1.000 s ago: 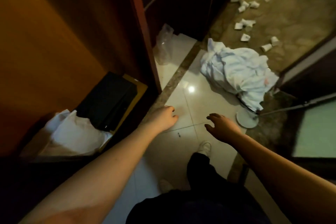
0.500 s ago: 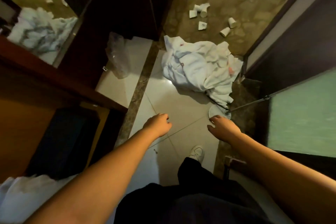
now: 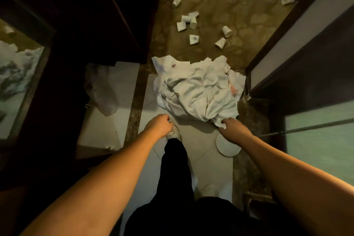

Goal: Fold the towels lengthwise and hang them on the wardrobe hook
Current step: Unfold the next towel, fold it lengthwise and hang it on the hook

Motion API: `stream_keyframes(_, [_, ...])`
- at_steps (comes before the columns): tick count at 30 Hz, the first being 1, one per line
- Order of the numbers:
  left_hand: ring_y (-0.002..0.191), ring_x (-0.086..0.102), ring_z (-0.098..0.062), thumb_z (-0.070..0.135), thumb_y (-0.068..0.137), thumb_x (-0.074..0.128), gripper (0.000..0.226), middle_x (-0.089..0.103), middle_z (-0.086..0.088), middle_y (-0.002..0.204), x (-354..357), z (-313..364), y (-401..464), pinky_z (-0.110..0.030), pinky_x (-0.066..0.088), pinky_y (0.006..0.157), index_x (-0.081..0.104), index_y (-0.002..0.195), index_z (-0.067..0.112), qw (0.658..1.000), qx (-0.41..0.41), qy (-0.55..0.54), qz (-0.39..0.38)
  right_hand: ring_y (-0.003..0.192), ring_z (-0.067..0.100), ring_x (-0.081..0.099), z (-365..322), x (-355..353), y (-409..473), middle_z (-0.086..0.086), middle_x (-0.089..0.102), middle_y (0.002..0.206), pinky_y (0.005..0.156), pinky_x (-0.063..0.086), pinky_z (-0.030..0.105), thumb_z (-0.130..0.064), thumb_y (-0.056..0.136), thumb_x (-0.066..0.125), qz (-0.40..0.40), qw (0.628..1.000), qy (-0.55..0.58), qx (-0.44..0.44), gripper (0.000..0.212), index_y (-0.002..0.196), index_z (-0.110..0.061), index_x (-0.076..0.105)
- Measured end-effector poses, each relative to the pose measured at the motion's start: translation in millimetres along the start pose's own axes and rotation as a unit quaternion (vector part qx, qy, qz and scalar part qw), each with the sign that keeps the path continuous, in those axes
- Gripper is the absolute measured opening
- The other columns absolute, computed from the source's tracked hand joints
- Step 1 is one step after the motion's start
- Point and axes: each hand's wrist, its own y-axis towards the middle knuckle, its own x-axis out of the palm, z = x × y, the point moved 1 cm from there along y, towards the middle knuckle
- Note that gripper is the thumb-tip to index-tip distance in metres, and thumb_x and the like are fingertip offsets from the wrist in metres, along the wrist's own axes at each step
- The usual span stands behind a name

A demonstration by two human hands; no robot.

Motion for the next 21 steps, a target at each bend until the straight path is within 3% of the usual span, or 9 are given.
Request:
stream_keyframes(4, [0.115, 0.056, -0.036, 0.030, 0.099, 0.045, 0.036, 0.057, -0.019, 0.130, -43.0, 1.7, 89.5, -0.038, 0.045, 0.092, 0.056, 0.128, 0.012, 1.000, 0.021, -0.002, -0.022, 0.119, 0.034, 0.053, -20.8, -21.6, 83.3, 0.017, 0.054, 0.133, 0.095, 0.046, 0.039, -0.030, 0.098, 0.049, 0.005, 0.998, 0.053, 0.033, 0.039, 0.129, -0.009, 0.057])
stream_keyframes(8, [0.100, 0.059, -0.033, 0.027, 0.095, 0.048, 0.017, 0.061, -0.019, 0.115, -70.5, -4.0, 171.5, -0.032, 0.039, 0.071, 0.056, 0.094, 0.012, 0.998, 0.028, -0.004, -0.057, 0.117, 0.034, 0.055, -44.0, -33.5, 154.1, 0.018, 0.058, 0.131, 0.089, 0.043, 0.033, -0.029, 0.096, 0.053, -0.017, 0.990, 0.114, 0.086, 0.039, 0.127, -0.004, 0.059])
stream_keyframes(10, [0.102, 0.059, -0.033, 0.028, 0.095, 0.048, 0.019, 0.060, -0.017, 0.115, -80.6, -5.1, 205.6, -0.031, 0.039, 0.073, 0.057, 0.097, 0.010, 0.997, 0.024, -0.001, -0.070, 0.120, 0.033, 0.054, -54.7, -39.0, 183.5, 0.019, 0.057, 0.134, 0.085, 0.039, 0.031, -0.026, 0.095, 0.053, -0.019, 0.985, 0.137, 0.101, 0.040, 0.128, -0.004, 0.059])
stream_keyframes(15, [0.100, 0.059, -0.034, 0.026, 0.095, 0.047, 0.019, 0.062, -0.019, 0.112, -81.3, -1.6, 296.0, -0.032, 0.040, 0.072, 0.057, 0.098, 0.010, 0.995, 0.033, -0.005, -0.093, 0.128, 0.031, 0.050, -60.6, -41.9, 264.2, 0.016, 0.053, 0.142, 0.098, 0.039, 0.031, -0.026, 0.097, 0.054, -0.040, 0.972, 0.183, 0.140, 0.045, 0.137, -0.006, 0.054])
stream_keyframes(19, [0.100, 0.060, -0.034, 0.028, 0.095, 0.049, 0.025, 0.063, -0.017, 0.112, -60.0, 3.4, 365.5, -0.031, 0.040, 0.073, 0.061, 0.102, 0.008, 0.993, 0.038, -0.008, -0.108, 0.124, 0.031, 0.053, -54.3, -28.1, 335.5, 0.015, 0.056, 0.139, 0.090, 0.038, 0.029, -0.028, 0.096, 0.053, -0.052, 0.964, 0.201, 0.165, 0.043, 0.133, -0.008, 0.057])
stream_keyframes(21, [0.104, 0.060, -0.033, 0.028, 0.094, 0.049, 0.027, 0.063, -0.016, 0.119, -42.6, 4.0, 396.2, -0.032, 0.043, 0.078, 0.062, 0.110, 0.011, 0.993, 0.037, -0.009, -0.114, 0.125, 0.030, 0.053, -50.6, -19.8, 366.0, 0.014, 0.056, 0.140, 0.094, 0.040, 0.029, -0.028, 0.096, 0.054, -0.053, 0.963, 0.202, 0.169, 0.044, 0.135, -0.008, 0.056])
